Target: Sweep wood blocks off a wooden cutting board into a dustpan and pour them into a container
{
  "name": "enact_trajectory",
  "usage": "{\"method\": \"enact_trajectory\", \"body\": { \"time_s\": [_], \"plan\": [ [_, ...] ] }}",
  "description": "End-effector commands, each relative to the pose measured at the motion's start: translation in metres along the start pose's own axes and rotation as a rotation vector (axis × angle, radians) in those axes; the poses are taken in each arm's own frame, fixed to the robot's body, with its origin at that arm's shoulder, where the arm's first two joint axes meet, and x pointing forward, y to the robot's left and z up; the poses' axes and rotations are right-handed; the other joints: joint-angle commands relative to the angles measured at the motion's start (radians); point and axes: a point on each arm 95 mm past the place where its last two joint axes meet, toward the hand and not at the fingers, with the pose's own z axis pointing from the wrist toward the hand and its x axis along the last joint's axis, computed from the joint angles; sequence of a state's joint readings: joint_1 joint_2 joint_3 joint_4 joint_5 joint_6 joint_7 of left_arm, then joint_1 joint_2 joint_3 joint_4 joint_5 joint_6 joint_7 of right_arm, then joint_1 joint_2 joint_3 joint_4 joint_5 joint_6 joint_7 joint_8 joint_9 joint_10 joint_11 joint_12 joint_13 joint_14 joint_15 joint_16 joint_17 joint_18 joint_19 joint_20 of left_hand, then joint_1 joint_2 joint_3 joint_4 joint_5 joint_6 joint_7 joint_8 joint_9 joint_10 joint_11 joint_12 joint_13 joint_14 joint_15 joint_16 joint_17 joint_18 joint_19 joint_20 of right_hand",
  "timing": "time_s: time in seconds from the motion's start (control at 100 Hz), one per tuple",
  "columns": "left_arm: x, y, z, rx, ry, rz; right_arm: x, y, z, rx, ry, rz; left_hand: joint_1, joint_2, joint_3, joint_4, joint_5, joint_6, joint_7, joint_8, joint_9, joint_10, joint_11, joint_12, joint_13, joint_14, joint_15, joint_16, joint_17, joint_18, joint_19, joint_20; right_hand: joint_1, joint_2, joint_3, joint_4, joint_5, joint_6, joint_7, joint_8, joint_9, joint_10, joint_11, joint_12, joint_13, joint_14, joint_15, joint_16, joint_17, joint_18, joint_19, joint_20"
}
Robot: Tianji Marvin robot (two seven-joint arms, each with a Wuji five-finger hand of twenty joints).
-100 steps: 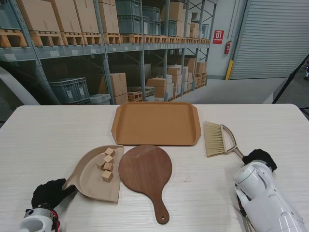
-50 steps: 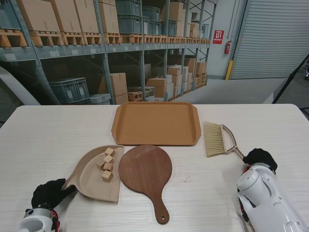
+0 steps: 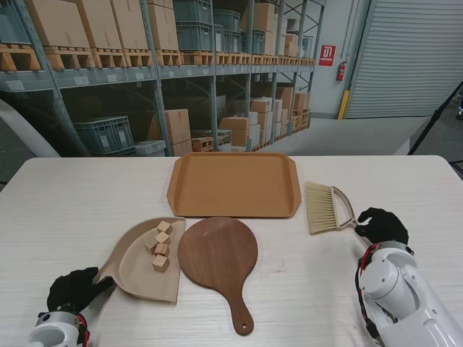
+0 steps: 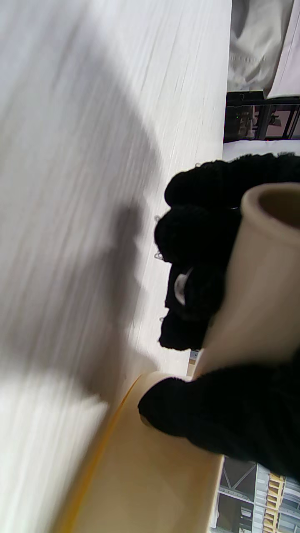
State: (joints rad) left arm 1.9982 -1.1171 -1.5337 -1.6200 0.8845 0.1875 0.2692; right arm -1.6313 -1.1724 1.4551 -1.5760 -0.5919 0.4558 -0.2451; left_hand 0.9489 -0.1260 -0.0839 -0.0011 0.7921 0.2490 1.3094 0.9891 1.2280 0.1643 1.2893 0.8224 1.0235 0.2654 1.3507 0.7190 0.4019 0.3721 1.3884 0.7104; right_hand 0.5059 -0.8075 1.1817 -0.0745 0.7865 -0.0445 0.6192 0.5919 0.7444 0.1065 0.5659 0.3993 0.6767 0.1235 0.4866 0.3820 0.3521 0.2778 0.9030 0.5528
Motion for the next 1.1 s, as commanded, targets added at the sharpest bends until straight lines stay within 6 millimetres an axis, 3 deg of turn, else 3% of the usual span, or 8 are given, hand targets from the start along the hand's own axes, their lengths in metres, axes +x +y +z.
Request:
{"method": "enact_trajectory", "body": {
  "time_s": [0.0, 0.11, 0.35, 0.65, 0.77, 0.97, 1.09],
  "plan": [
    [0.0, 0.003, -0.002, -0.019, -0.003, -0.001, 0.008, 0.001, -0.008, 0.021, 0.042, 0.024, 0.118, 0.174, 0.077, 0.001, 0.106, 0.014, 0.058, 0.0, 0.088, -0.045, 0.084, 0.028, 0.054, -0.062, 0.002, 0.004, -0.011, 0.007, 0.014, 0.027, -0.031, 0.006, 0.016, 0.03, -0.01, 0.002, -0.018, 0.012, -0.019, 0.014, -0.016, -0.013, -0.015, 0.0, -0.027, -0.014, -0.008, 0.041, -0.023, -0.006],
    [0.0, 0.003, -0.002, -0.017, -0.005, -0.001, 0.019, 0.007, -0.019, 0.048, 0.121, 0.069, 0.119, 0.173, 0.077, 0.001, 0.106, 0.014, 0.058, 0.0, 0.088, -0.045, 0.084, 0.028, 0.054, -0.062, 0.002, 0.004, -0.012, 0.007, 0.014, 0.027, -0.056, 0.017, -0.019, 0.03, -0.014, -0.005, -0.031, 0.013, -0.014, 0.01, -0.038, -0.018, -0.004, -0.003, -0.049, -0.022, 0.006, 0.042, -0.038, 0.0],
    [-0.001, 0.002, -0.003, -0.012, -0.006, 0.0, 0.037, 0.014, -0.042, 0.134, 0.311, 0.139, 0.118, 0.174, 0.077, 0.001, 0.106, 0.014, 0.058, 0.0, 0.088, -0.045, 0.084, 0.028, 0.054, -0.062, 0.002, 0.004, -0.011, 0.005, 0.015, 0.027, -0.156, 0.075, -0.23, 0.011, -0.063, -0.034, -0.092, -0.001, -0.02, -0.002, -0.14, -0.051, 0.007, -0.012, -0.138, -0.049, 0.021, 0.038, -0.092, 0.016],
    [-0.002, 0.002, -0.005, -0.004, -0.011, 0.001, 0.051, 0.002, -0.054, 0.155, 0.487, 0.151, 0.119, 0.173, 0.077, 0.001, 0.106, 0.014, 0.058, 0.0, 0.088, -0.045, 0.084, 0.028, 0.054, -0.061, 0.003, 0.005, -0.012, 0.006, 0.014, 0.027, -0.232, 0.203, -0.454, 0.004, -0.133, -0.057, -0.139, -0.041, -0.034, -0.011, -0.215, -0.088, 0.024, -0.035, -0.206, -0.078, 0.042, 0.023, -0.15, 0.019],
    [-0.002, 0.003, -0.005, -0.003, -0.013, 0.0, 0.054, -0.013, -0.054, 0.178, 0.503, 0.183, 0.118, 0.174, 0.077, 0.001, 0.106, 0.014, 0.058, 0.0, 0.088, -0.045, 0.084, 0.028, 0.054, -0.061, 0.003, 0.005, -0.012, 0.007, 0.014, 0.027, -0.301, 0.22, -0.457, 0.023, -0.143, -0.058, -0.132, -0.047, -0.022, -0.005, -0.209, -0.093, 0.037, -0.026, -0.203, -0.076, 0.052, 0.033, -0.154, 0.022],
    [-0.003, 0.003, -0.006, 0.0, -0.019, -0.001, 0.053, -0.034, -0.052, 0.227, 0.491, 0.191, 0.119, 0.175, 0.077, 0.001, 0.106, 0.014, 0.058, 0.0, 0.088, -0.045, 0.084, 0.028, 0.054, -0.061, 0.003, 0.005, -0.012, 0.006, 0.014, 0.027, -0.386, 0.265, -0.428, 0.019, -0.129, -0.056, -0.116, -0.05, 0.007, -0.002, -0.187, -0.085, 0.055, -0.014, -0.186, -0.065, 0.065, 0.05, -0.143, 0.034],
    [-0.004, 0.003, -0.007, 0.002, -0.026, -0.006, 0.049, -0.04, -0.052, 0.254, 0.468, 0.158, 0.119, 0.174, 0.077, 0.001, 0.106, 0.014, 0.058, 0.0, 0.088, -0.045, 0.084, 0.028, 0.054, -0.061, 0.003, 0.005, -0.012, 0.007, 0.014, 0.027, -0.393, 0.271, -0.421, 0.016, -0.123, -0.052, -0.119, -0.056, 0.021, 0.004, -0.188, -0.082, 0.063, -0.008, -0.18, -0.059, 0.068, 0.054, -0.137, 0.041]
  ]
}}
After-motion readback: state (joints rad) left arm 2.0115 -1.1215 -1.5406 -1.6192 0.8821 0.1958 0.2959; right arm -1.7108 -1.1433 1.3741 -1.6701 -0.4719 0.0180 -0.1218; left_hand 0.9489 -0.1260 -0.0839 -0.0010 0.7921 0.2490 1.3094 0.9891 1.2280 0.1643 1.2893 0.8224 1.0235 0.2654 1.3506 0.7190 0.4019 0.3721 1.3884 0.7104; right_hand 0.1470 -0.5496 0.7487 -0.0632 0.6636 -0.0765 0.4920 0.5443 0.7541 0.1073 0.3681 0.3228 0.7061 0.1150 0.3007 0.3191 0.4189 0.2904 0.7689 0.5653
